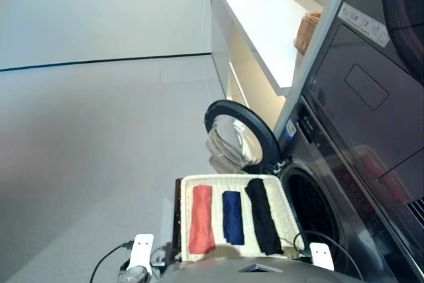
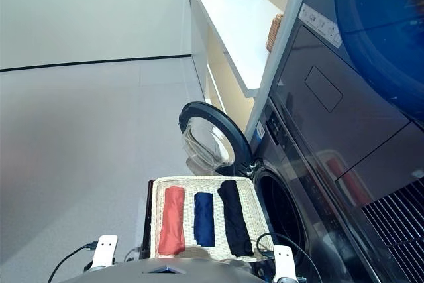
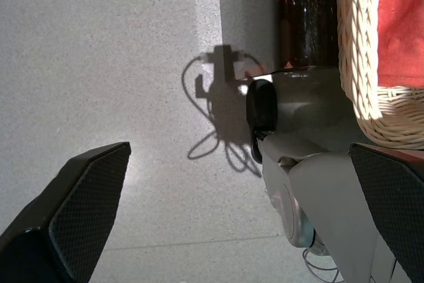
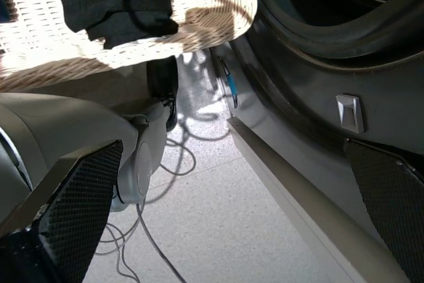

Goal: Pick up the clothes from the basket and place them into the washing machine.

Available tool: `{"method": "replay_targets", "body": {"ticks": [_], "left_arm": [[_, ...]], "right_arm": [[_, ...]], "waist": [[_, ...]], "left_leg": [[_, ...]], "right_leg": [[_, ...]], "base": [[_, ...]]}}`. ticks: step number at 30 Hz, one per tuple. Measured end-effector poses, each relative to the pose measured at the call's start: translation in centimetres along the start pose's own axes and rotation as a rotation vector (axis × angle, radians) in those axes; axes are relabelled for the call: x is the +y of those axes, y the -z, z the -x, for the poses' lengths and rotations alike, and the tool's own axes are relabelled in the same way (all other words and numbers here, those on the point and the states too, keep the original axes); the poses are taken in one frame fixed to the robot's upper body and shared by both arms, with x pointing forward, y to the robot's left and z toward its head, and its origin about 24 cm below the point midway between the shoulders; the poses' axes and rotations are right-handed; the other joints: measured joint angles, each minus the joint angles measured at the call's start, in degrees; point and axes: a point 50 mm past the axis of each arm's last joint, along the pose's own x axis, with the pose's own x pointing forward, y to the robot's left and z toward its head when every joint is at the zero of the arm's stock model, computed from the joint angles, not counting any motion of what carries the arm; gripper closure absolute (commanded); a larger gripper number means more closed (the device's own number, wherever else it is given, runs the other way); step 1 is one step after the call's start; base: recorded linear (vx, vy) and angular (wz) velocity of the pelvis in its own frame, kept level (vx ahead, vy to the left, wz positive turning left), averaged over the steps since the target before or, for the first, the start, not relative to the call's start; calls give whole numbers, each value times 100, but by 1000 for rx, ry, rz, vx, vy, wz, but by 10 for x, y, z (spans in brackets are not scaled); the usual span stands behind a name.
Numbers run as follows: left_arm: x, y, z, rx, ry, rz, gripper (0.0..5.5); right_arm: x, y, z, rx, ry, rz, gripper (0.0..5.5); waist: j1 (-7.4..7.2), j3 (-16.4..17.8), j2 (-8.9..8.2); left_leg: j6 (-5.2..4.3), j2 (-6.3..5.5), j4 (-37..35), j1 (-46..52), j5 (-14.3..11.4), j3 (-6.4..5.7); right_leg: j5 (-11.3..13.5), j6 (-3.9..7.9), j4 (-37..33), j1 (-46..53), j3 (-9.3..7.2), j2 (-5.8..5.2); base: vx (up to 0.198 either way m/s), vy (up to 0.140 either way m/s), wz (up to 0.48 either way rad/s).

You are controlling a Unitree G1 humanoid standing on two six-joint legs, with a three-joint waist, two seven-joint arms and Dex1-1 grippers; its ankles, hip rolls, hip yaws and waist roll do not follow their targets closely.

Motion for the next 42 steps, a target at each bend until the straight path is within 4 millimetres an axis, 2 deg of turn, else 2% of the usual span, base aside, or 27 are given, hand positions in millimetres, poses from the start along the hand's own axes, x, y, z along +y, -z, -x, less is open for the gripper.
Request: {"method": "replay_targets", "body": {"ticks": [15,17,20,22,23,25,26,28,33,36,42], "left_arm": [[0,-1,0,-4,-1,-1,0],[0,-4,0,-22,1,1,0],[-3,-25,-2,-121,-1,20,0],[-13,-47,-2,-214,7,10,0],[-12,-58,-1,-259,-5,27,0],[-33,-94,23,-525,108,16,0],[-41,-108,29,-599,148,10,0],[-48,-120,31,-632,179,10,0],[-50,-146,37,-714,175,12,0],[-52,-169,43,-781,167,23,0],[-68,-208,55,-891,174,-11,0]], "right_arm": [[0,0,0,-1,1,1,0],[0,-1,0,-6,1,1,0],[3,-11,-1,-51,8,22,0],[13,-23,-1,-120,-5,57,0],[14,-33,-1,-166,0,92,0],[20,-52,5,-296,-10,129,0],[21,-61,8,-343,-16,163,0],[23,-81,9,-415,-17,186,0],[28,-132,32,-671,-41,186,0],[39,-174,55,-866,-85,180,0],[58,-235,110,-1202,-174,147,0]], "waist": [[-2,12,-8],[-1,24,-20],[-1,109,-32],[-14,224,-85],[-7,291,-87],[-1,502,-132],[35,565,-138],[3,640,-111],[-8,895,31],[-19,1300,41],[-8,1813,42]], "left_leg": [[0,2,0,4,0,-1],[1,2,0,5,1,-3],[-3,2,0,25,17,-5],[0,14,2,23,27,12],[-6,-6,1,21,48,14],[-16,-11,6,2,76,14],[-13,-13,7,-23,93,3],[-20,-1,8,-108,113,-9],[-21,22,58,-457,210,4],[-17,16,229,-747,233,-1],[-7,21,645,-1443,209,1]], "right_leg": [[0,0,0,8,-2,3],[0,0,0,9,-3,2],[10,1,1,20,-12,5],[23,0,3,8,-19,36],[32,1,5,18,-28,33],[81,30,30,21,-35,42],[91,23,35,6,-46,43],[113,13,35,-50,-53,59],[214,-11,45,-421,-21,87],[335,-18,52,-644,3,86],[362,-35,356,-1312,88,80]], "base": [[0,0,0],[0,0,0],[0,0,0],[0,0,0],[-98,-21,-32],[-100,-27,3],[-69,-10,66],[-78,-5,24],[-129,-8,-17],[-86,-1,-13],[-88,-1,-33]]}}
